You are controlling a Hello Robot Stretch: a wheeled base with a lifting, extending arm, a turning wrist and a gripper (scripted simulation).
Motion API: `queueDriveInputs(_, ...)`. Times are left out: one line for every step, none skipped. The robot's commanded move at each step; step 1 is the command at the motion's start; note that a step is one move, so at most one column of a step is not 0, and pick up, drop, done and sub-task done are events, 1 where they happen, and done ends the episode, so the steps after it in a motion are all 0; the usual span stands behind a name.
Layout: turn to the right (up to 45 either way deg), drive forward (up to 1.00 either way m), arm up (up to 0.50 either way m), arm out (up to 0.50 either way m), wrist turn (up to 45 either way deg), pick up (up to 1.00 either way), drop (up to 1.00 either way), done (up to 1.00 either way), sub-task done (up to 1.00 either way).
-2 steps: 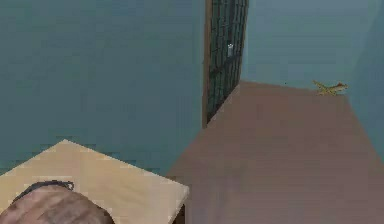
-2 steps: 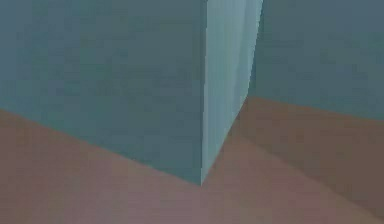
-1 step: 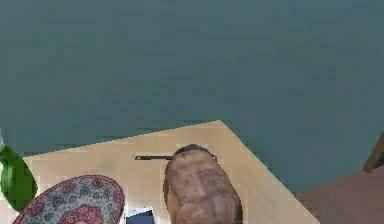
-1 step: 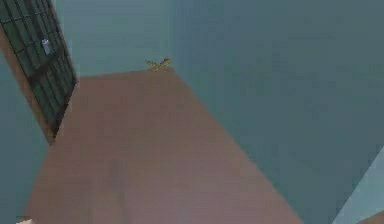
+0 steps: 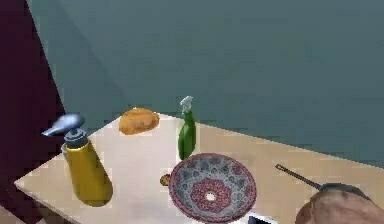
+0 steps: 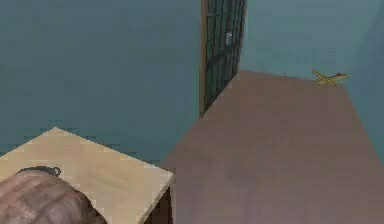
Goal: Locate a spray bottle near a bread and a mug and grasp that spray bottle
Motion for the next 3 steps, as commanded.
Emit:
queueDriveInputs(-45.0,0.0,0.0,0.0,0.0,0.0,0.0,0.0,0.0)
queueDriveInputs(-39.0,0.0,0.0,0.0,0.0,0.0,0.0,0.0,0.0)
queueDriveInputs(0.0,0.0,0.5,0.0,0.0,0.0,0.0,0.0,0.0)
